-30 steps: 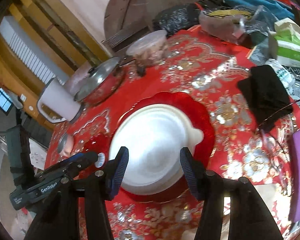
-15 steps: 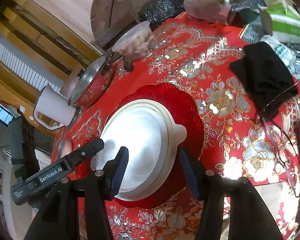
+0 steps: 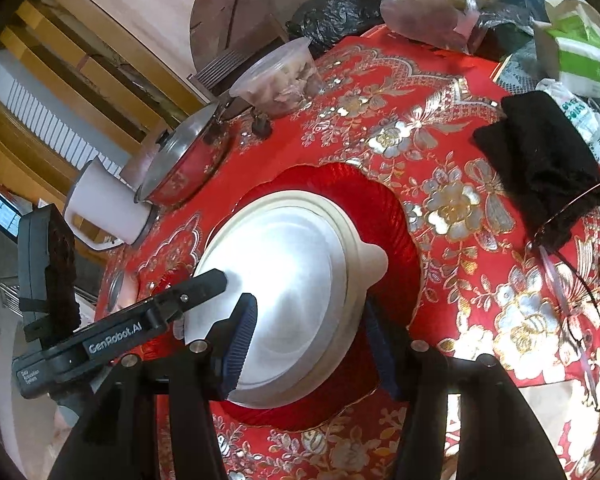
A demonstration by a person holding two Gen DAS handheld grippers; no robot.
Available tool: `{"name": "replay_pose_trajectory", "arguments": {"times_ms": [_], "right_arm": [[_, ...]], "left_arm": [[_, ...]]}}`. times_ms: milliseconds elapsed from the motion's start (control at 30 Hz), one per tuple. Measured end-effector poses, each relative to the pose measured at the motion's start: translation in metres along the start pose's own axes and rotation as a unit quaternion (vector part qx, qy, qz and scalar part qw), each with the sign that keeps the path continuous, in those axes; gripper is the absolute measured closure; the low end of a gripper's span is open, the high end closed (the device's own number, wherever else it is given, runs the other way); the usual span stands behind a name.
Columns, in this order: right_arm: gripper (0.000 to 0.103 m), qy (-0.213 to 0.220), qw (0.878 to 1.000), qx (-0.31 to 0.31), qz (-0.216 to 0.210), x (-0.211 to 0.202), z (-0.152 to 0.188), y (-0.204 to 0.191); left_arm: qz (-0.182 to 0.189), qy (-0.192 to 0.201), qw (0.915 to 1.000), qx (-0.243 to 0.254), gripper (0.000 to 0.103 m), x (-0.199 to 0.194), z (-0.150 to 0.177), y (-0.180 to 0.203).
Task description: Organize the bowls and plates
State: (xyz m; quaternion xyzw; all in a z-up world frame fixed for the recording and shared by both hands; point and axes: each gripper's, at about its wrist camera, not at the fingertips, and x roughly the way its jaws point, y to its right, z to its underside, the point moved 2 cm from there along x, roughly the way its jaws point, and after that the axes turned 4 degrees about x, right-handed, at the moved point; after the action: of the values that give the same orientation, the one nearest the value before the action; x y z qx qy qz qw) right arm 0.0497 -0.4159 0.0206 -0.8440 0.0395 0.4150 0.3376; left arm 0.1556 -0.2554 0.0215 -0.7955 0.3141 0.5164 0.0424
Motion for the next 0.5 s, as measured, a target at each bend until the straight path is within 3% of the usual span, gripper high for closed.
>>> {"name": "replay_pose_trajectory", "arguments": {"times_ms": [67,233,500], "right_arm": [[0.056,0.002,1.000,0.000,0.001,0.000,0.000,0.002],[0.070,0.009,1.000,-0.002,-0.008,-0.003,-0.002,0.007],[0.071,0.025,0.999,-0.027,-0.008,-0.020,0.000,-0.011]], "left_arm": [[-0.006,-0.002,1.0000,0.000,0.082,0.002,0.000,-0.003],[-0.009,0.003,0.9999,-0.008,0.084,0.000,0.002,-0.007],[-0.004,0.025,0.9996,-0.010,0.084,-0.028,0.004,-0.009]]}}
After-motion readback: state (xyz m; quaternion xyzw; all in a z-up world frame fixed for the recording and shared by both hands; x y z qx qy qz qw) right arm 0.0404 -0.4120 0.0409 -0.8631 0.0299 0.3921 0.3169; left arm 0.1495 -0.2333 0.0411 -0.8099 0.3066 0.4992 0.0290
